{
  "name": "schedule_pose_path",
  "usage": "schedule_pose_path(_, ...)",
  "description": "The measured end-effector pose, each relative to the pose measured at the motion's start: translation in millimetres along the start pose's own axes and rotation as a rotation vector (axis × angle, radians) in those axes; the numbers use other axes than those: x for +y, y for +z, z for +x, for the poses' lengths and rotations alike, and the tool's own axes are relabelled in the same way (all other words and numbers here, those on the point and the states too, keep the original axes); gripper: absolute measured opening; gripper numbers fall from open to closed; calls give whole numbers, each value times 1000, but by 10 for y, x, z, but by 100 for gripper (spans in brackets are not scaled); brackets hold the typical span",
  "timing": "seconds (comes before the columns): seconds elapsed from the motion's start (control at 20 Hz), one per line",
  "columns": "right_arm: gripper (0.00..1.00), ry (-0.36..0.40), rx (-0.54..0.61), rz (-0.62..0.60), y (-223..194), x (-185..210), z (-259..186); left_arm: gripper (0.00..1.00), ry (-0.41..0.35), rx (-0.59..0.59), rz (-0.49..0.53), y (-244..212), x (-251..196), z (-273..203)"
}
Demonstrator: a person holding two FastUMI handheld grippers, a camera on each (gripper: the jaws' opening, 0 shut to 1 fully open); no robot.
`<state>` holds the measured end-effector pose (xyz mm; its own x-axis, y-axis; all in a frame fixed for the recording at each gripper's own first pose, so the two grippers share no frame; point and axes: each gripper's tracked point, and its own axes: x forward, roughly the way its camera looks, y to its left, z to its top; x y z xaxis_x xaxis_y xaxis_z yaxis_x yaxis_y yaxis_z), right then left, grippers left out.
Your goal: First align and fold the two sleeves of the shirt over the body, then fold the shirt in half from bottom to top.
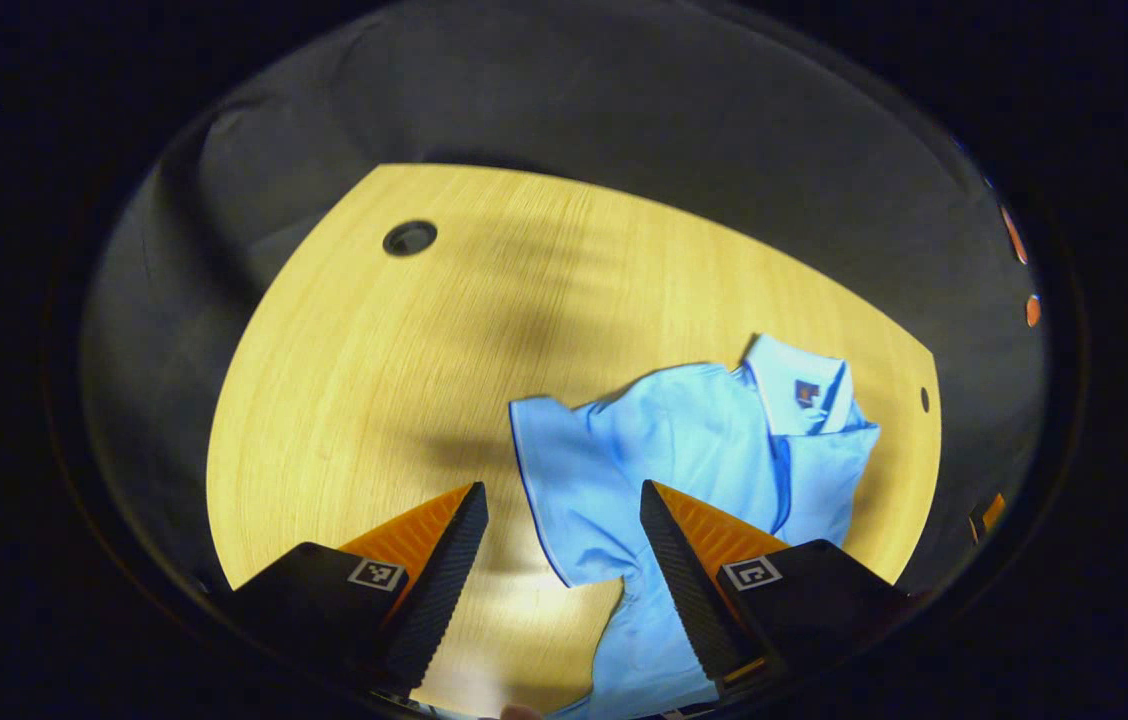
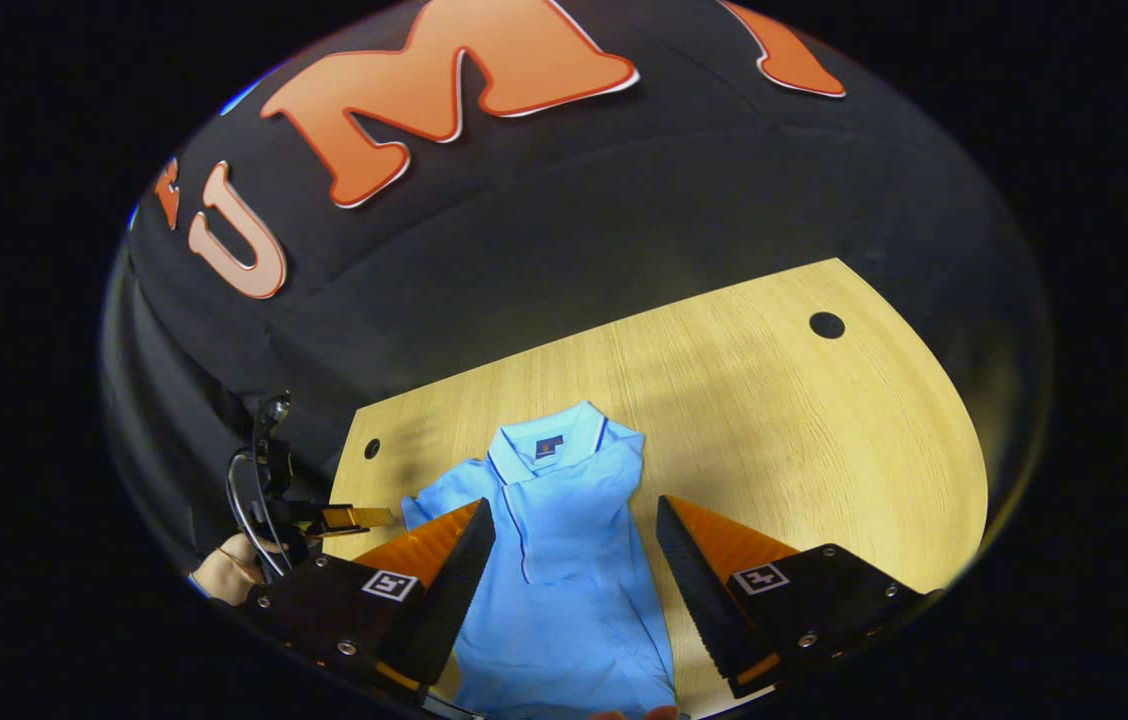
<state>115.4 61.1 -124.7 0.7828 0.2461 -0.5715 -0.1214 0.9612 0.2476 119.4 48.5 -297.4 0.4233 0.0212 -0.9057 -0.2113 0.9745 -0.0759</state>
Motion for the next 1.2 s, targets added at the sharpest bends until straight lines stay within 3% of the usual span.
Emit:
schedule_pose_path(0.2,98,-14,24,38,-75,-264,-15,100,60,87,-49,-143,134,254)
schedule_pose_path(0.55,98,-25,28,74,-92,-466,-17,100,134,114,-59,-201,271,420)
schedule_pose_path(0.95,98,-31,39,101,-149,-568,5,96,138,112,-51,-197,153,485)
schedule_pose_path(1.15,98,-44,41,92,-225,-650,6,19,135,89,-39,-192,-1,523)
schedule_pose_path(1.2,98,-47,40,88,-235,-657,14,11,147,80,9,-192,20,522)
